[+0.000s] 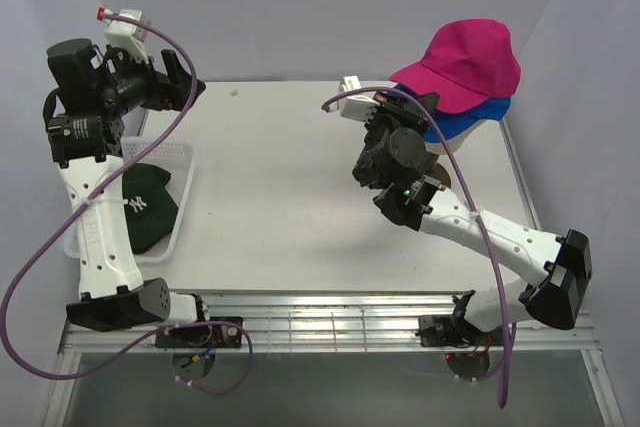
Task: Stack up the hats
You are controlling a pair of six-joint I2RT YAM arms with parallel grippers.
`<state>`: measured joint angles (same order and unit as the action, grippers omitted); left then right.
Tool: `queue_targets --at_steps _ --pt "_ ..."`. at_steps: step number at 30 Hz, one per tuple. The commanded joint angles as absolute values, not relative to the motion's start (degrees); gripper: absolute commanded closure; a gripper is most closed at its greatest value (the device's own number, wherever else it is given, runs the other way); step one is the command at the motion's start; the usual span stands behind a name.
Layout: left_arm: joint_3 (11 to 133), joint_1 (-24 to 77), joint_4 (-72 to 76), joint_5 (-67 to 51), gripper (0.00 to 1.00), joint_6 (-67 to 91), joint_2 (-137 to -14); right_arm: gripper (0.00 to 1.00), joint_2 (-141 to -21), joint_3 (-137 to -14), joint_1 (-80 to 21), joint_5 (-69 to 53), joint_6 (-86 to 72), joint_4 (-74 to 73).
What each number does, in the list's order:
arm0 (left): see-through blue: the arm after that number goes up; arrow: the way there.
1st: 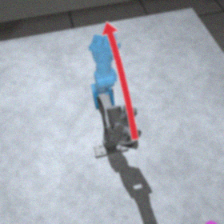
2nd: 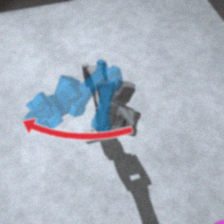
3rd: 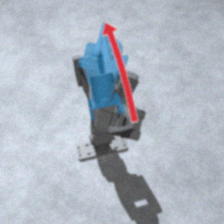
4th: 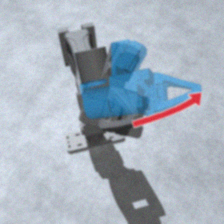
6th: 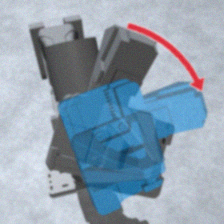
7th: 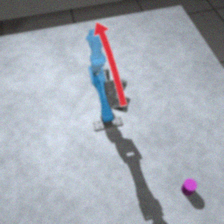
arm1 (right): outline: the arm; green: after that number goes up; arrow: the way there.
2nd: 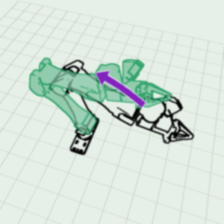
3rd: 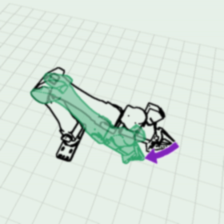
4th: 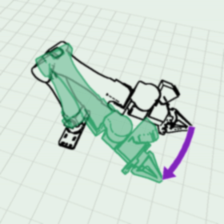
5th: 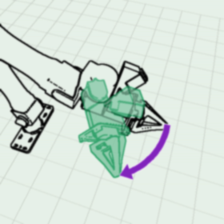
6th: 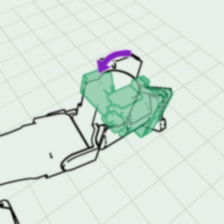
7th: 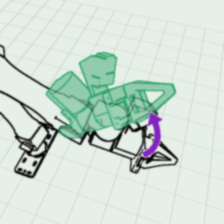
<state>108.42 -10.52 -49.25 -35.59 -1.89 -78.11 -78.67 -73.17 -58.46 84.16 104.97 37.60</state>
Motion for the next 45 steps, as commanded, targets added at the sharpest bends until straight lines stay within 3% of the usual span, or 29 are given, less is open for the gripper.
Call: queue_targets --at_steps 1,17,21,25,28,39,43,44,45 --pt "107.93 -10.46 -48.6 -36.83 0.02 -1.67 -76.03 0.92 -78.13 -72.87 -58.01 86.74 103.1 40.87" --pt "106.17 -10.46 -48.08 -37.18 0.02 -1.58 -75.85 0.9 -78.75 -70.4 -59.32 88.33 102.83 44.39" --pt "106.26 -10.46 -47.99 -37.27 0.02 -1.58 -75.94 0.77 -79.71 -73.3 -60.55 88.16 103.18 44.38" --pt "106.26 -10.46 -47.99 -37.35 0.02 -1.67 -76.03 0.54 -80.59 -74.62 -61.61 88.07 103.27 44.38" --pt "106.08 -10.46 -47.99 -37.27 0.02 -1.67 -76.03 0.46 -81.38 -75.23 -62.57 87.98 103.45 44.38" --pt "106.08 -10.46 -47.99 -37.79 0.02 -1.58 -76.46 0.34 -87.36 -84.11 -72.24 84.47 102.22 41.75" --pt "105.82 -10.46 -47.99 -37.97 0.02 -1.49 -76.2 0.34 -87.37 -92.59 -75.23 79.64 92.85 30.72" --pt "105.65 -10.46 -47.99 -37.97 0.02 -1.49 -76.2 0.34 -87.71 -97.77 -75.58 77.71 74.71 6.31" --pt "105.56 -10.46 -47.99 -38.06 0.02 -1.49 -76.11 0.34 -88.85 -106.0 -75.93 68.39 61.92 -11.51"
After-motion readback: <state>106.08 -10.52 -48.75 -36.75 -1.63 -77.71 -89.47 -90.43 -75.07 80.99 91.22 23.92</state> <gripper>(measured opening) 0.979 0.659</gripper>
